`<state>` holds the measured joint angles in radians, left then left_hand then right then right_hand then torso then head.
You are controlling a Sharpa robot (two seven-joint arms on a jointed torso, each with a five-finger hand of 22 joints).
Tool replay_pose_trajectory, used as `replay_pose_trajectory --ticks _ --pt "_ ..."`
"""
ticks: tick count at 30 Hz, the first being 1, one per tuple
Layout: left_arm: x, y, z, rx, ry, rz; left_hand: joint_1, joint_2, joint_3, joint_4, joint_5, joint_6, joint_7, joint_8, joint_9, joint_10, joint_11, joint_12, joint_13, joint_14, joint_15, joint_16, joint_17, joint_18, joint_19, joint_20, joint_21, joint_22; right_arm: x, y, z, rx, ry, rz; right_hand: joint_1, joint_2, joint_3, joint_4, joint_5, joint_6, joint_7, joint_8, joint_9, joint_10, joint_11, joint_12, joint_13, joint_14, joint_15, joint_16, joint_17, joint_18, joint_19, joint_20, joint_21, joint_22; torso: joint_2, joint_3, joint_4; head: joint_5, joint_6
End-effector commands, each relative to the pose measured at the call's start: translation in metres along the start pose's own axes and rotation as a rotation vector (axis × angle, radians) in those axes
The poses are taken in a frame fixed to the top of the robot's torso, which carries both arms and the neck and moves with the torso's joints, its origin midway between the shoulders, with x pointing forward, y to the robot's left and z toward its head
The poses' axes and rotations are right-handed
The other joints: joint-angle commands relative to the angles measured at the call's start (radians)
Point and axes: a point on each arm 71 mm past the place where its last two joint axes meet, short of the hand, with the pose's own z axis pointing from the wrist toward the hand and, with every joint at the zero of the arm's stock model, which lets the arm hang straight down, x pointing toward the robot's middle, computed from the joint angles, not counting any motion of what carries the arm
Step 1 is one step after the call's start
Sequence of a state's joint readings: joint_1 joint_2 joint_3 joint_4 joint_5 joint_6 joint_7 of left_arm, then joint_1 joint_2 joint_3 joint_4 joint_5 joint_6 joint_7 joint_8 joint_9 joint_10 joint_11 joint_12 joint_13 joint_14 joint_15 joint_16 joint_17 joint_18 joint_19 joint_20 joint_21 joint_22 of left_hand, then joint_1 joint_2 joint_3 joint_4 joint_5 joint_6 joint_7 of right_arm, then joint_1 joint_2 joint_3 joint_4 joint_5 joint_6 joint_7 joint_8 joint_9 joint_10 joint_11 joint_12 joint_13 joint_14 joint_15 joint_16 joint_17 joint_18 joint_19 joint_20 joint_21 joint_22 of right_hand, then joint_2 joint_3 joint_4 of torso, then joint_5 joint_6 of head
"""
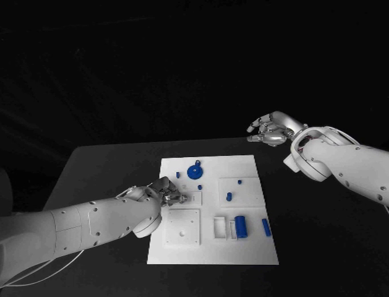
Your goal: Assemble the parts on the task board
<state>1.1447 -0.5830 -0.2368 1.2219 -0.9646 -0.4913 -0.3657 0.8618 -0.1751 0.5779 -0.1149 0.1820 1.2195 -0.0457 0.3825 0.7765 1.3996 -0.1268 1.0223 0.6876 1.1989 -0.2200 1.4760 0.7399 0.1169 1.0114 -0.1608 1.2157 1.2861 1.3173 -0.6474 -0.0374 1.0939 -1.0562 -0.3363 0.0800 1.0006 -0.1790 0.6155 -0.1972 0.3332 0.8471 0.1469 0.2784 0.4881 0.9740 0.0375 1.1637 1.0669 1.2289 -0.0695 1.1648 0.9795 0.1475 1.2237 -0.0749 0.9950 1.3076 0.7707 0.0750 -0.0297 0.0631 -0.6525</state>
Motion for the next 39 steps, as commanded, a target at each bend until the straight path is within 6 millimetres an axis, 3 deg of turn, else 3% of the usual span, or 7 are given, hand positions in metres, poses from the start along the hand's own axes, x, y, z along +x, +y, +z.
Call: replay_pose_trajectory --ticks 1,8,19,26,31,39 --pt "0.004 0.0 0.0 -0.01 0.028 -0.004 0.018 0.01 0.001 0.006 -0.002 0.024 0.024 0.005 0.002 0.004 -0.005 0.003 -0.001 0.001 -0.012 0.007 -0.001 0.004 -0.002 -0.106 0.001 0.0 0.001 0.001 0.0 -0.008 0.013 0.0 -0.009 -0.001 -0.002 0.004 0.007 0.002 0.007 -0.004 0.001 -0.005 0.003 0.005 -0.001 0.01 0.0 -0.006 0.002 0.114 0.003 -0.006 -0.005 0.018 0.0 0.0001 -0.0001 0.0 0.001" --pt "0.004 0.0 -0.001 -0.011 0.031 -0.01 0.06 0.079 -0.009 -0.045 0.025 0.019 0.025 0.011 -0.001 0.001 -0.003 0.005 -0.007 -0.001 -0.01 0.007 -0.002 0.004 -0.009 -0.104 0.005 0.005 0.001 0.001 0.0 -0.007 0.015 0.0 -0.009 -0.001 -0.002 0.004 0.007 0.002 0.007 -0.004 0.002 -0.005 0.003 0.006 -0.002 0.01 0.0 -0.006 0.002 0.114 0.003 -0.006 -0.005 0.018 0.0 0.0009 -0.0011 0.0 0.002" --pt "0.004 0.0 -0.001 -0.012 0.041 -0.026 0.069 0.115 -0.011 -0.072 0.026 0.017 0.026 0.013 -0.005 0.001 -0.002 0.005 -0.012 -0.003 -0.009 0.006 -0.003 0.003 -0.011 -0.102 0.004 0.006 0.001 0.0 0.0 -0.005 0.016 0.0 -0.01 -0.001 -0.002 0.004 0.007 0.002 0.007 -0.004 0.002 -0.005 0.003 0.006 -0.002 0.01 0.0 -0.006 0.002 0.114 0.003 -0.006 -0.005 0.018 -0.001 0.0003 0.0 -0.002 0.002" --pt "0.001 0.001 -0.005 0.008 0.075 -0.064 0.067 0.133 -0.014 -0.086 -0.023 0.012 0.028 0.013 -0.009 -0.002 0.0 0.002 -0.018 -0.006 -0.007 0.003 -0.006 0.001 -0.014 -0.1 0.001 0.005 0.001 0.0 0.0 -0.004 0.017 -0.001 -0.01 -0.001 -0.002 0.004 0.007 0.002 0.007 -0.004 0.002 -0.005 0.003 0.006 -0.002 0.01 0.0 -0.006 0.002 0.114 0.003 -0.006 -0.005 0.018 0.0 -0.0004 0.0001 -0.004 0.005" --pt "-0.006 -0.004 -0.008 0.093 0.115 -0.159 0.066 0.144 -0.013 -0.09 -0.087 0.002 0.031 0.011 -0.011 -0.007 0.003 -0.007 -0.026 -0.011 -0.005 -0.007 -0.012 0.0 -0.019 -0.098 -0.006 0.002 0.002 0.002 -0.001 -0.011 0.02 0.001 -0.007 -0.001 -0.002 0.001 0.007 0.001 0.007 -0.004 0.002 -0.006 0.003 0.006 -0.003 0.009 0.0 -0.007 0.002 0.114 0.002 -0.006 -0.006 0.018 -0.001 -0.0015 0.0016 -0.005 0.01" --pt "-0.034 -0.017 -0.008 0.22 0.089 -0.306 0.067 0.151 -0.013 -0.095 -0.118 -0.008 0.035 0.007 -0.013 -0.011 0.006 -0.02 -0.035 -0.016 -0.001 -0.017 -0.018 -0.003 -0.026 -0.095 -0.015 -0.001 0.006 0.008 -0.004 -0.035 0.03 -0.008 -0.003 -0.002 -0.002 -0.004 0.005 0.001 0.007 -0.004 0.003 -0.006 0.003 0.007 -0.003 0.009 0.0 -0.007 0.002 0.114 0.001 -0.007 -0.005 0.018 -0.001 -0.002 0.0016 -0.005 0.021"
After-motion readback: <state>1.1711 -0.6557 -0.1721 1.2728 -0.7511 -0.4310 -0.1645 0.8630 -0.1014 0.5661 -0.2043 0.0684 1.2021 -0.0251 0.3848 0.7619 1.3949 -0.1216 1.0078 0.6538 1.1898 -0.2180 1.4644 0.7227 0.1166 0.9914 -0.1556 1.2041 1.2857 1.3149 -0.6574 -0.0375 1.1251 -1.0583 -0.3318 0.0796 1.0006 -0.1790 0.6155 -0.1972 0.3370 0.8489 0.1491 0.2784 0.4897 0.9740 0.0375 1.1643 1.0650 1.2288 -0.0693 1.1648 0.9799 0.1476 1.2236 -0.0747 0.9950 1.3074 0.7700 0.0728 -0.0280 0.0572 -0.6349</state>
